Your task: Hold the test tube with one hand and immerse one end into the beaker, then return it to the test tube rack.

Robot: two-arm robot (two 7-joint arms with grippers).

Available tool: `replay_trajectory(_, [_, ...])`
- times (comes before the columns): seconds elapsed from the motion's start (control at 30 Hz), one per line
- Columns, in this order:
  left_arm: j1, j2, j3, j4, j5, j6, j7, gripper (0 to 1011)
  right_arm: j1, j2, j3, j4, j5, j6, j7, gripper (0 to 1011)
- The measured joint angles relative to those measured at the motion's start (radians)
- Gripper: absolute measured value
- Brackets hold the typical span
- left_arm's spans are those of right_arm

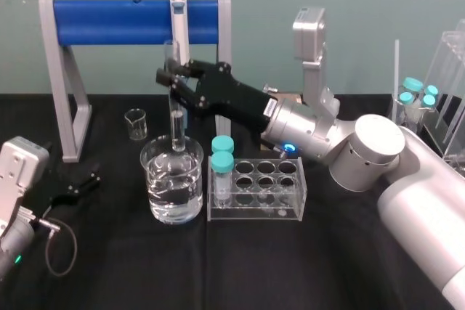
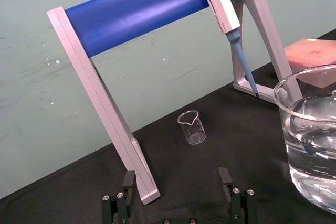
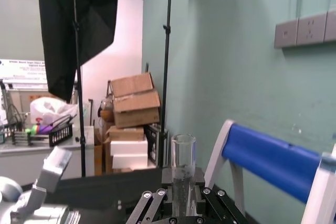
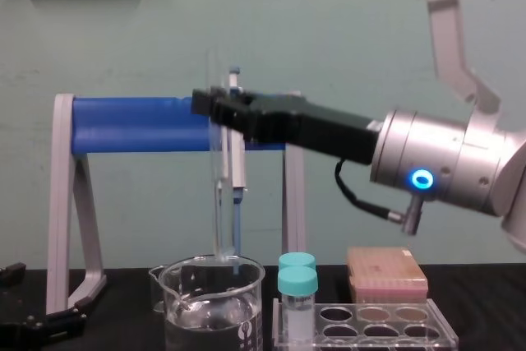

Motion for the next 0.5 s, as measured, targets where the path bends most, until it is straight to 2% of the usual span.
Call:
replay_trajectory(0.23, [0.000,0.000,0.000,0.000,0.000,0.000,0.000,1000,-0.009,0.019,0.007,-0.050,0.013,-0.004,-0.019,225])
replay_trajectory(0.5, [0.000,0.000,0.000,0.000,0.000,0.000,0.000,1000,-0.017,0.033,0.006,-0.072,0.023,0.000,-0.028,225])
